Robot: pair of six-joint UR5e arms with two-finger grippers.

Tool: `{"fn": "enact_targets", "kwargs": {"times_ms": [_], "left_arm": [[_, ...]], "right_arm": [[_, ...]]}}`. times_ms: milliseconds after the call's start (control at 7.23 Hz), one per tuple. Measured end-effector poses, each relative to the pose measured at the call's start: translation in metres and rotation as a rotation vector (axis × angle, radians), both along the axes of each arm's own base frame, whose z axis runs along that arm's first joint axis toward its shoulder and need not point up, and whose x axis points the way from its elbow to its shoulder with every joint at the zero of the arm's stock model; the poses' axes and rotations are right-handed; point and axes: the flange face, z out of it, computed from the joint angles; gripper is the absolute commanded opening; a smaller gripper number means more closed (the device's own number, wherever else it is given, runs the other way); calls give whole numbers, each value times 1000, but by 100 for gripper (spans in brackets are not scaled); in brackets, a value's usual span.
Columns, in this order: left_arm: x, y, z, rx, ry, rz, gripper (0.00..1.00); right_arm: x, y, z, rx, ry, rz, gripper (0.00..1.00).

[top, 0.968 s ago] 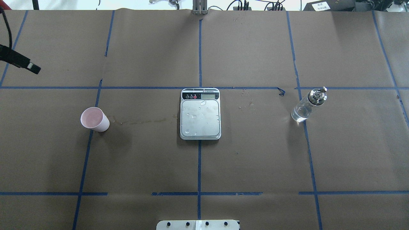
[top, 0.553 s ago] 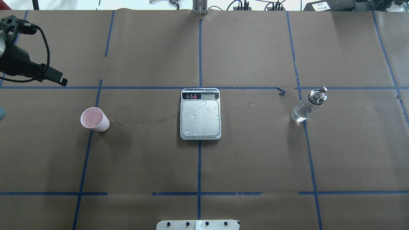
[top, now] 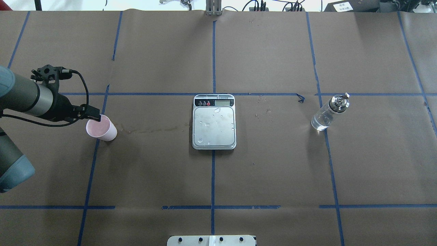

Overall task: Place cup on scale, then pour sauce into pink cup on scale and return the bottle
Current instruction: 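Lower the left gripper onto the pink cup and grasp it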

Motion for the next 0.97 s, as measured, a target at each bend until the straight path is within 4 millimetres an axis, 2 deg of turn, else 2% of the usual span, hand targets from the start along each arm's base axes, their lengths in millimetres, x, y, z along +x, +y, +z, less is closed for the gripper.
{"fn": "enact_targets", "kwargs": {"times_ms": [277,415,553,691,968], "left_arm": [[8,3,6,-15,-9,0,84],[11,3,11,-22,-17,3,65],[15,4,14,-27,-22,8,28],[18,5,16,-30,-25,12,0],[20,6,15,-29,-24,15,0]], "right_arm": [[0,1,0,1,3,-1,100],[0,1,0,0,3,-1,100],[0,1,-1,1,2,-1,100],[0,1,-1,1,1,-1,100],[0,0,-2,3,0,-1,100]]}}
